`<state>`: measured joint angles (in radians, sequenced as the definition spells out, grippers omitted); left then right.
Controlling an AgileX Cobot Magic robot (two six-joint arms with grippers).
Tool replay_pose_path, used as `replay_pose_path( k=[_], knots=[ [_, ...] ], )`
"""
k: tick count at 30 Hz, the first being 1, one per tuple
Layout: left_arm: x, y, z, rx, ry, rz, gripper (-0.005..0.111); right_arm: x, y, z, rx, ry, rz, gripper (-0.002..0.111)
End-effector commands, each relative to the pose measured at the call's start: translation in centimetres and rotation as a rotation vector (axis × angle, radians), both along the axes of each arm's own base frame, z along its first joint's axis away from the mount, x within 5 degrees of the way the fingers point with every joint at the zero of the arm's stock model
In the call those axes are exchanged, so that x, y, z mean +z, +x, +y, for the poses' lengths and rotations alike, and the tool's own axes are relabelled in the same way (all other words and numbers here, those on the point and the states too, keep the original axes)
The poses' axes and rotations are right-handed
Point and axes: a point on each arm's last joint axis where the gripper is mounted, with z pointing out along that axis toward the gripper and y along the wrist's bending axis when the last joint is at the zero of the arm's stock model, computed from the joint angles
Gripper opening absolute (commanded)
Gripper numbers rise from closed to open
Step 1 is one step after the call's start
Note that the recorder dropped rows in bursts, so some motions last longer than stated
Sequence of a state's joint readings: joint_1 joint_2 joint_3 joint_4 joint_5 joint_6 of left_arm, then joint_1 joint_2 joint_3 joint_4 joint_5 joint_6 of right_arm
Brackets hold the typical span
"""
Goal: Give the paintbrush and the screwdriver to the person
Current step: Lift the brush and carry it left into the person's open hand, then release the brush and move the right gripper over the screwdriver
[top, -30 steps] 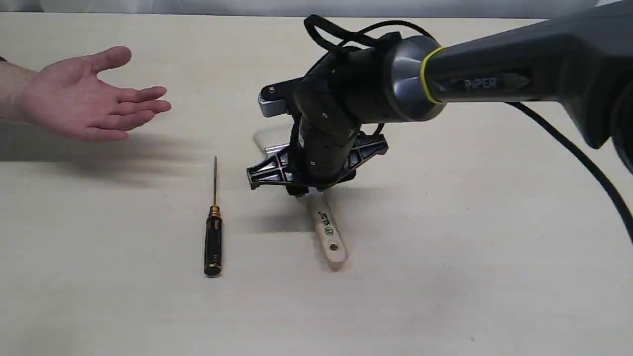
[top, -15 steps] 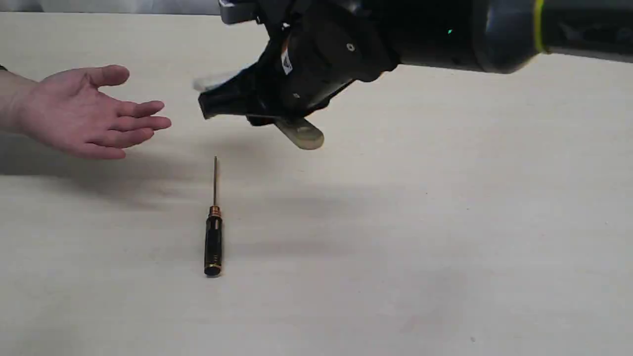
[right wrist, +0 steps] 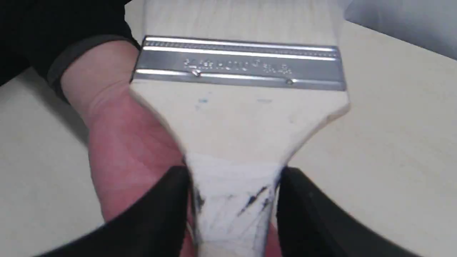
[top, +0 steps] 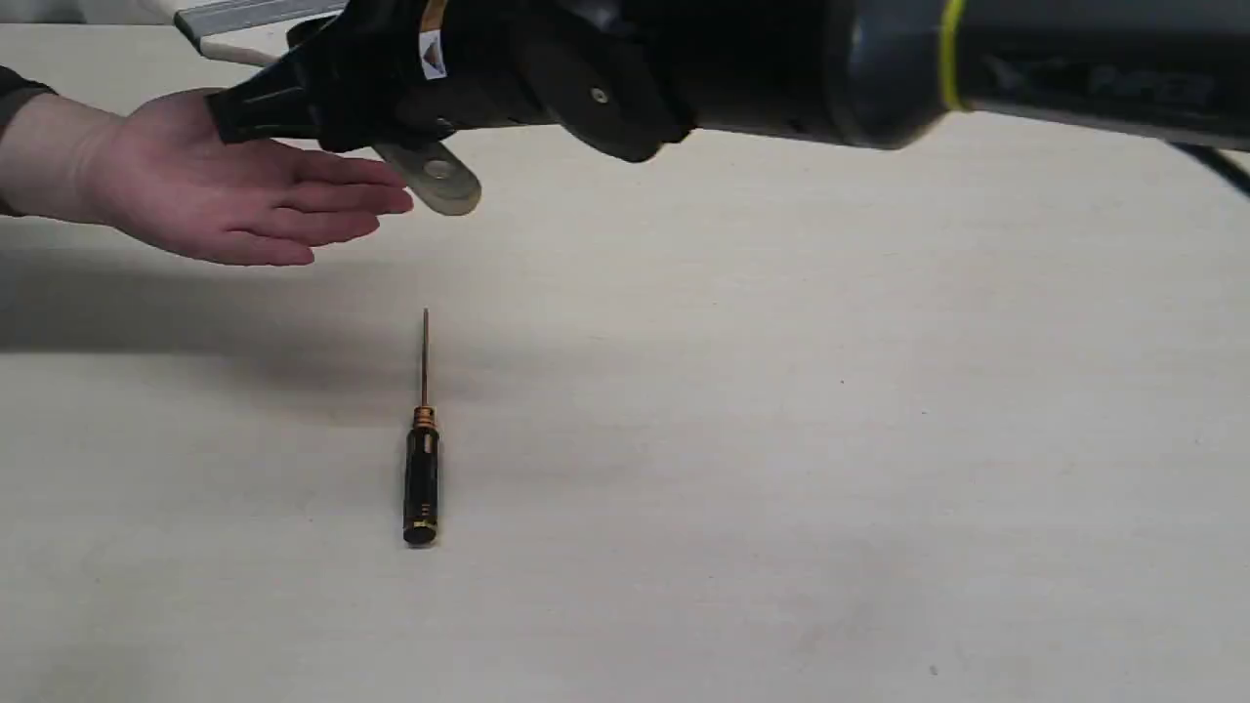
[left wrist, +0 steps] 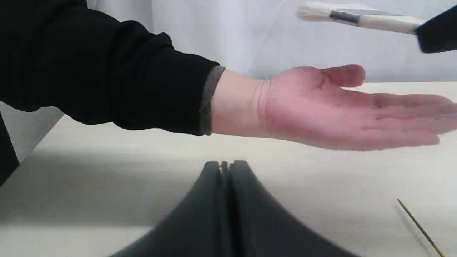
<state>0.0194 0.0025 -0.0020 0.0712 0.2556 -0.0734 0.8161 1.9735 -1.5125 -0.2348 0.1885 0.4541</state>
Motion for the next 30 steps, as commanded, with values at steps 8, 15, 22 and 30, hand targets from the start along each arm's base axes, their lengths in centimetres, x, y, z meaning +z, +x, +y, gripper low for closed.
replay_pose_path(
  k=[8,15,22,30],
  knots=[
    [0.0,0.0,-0.1,-0.009,-0.006,-0.007,0.000,-4.8,1.2,3.2,0.043,-0.101,0.039,0.005],
    [0.0,0.0,-0.1,-0.008,-0.002,-0.007,0.000,-5.2,0.8,2.2,0.044,-0.241,0.100,0.035],
    [0.0,0.0,-0.1,-0.008,-0.002,-0.007,0.000,-4.2,-0.1,0.8,0.009,-0.350,0.187,0.054],
    [0.0,0.0,-0.1,-0.008,-0.002,-0.007,0.000,-1.3,-1.8,-0.5,-0.024,-0.348,0.308,0.054]
  ],
)
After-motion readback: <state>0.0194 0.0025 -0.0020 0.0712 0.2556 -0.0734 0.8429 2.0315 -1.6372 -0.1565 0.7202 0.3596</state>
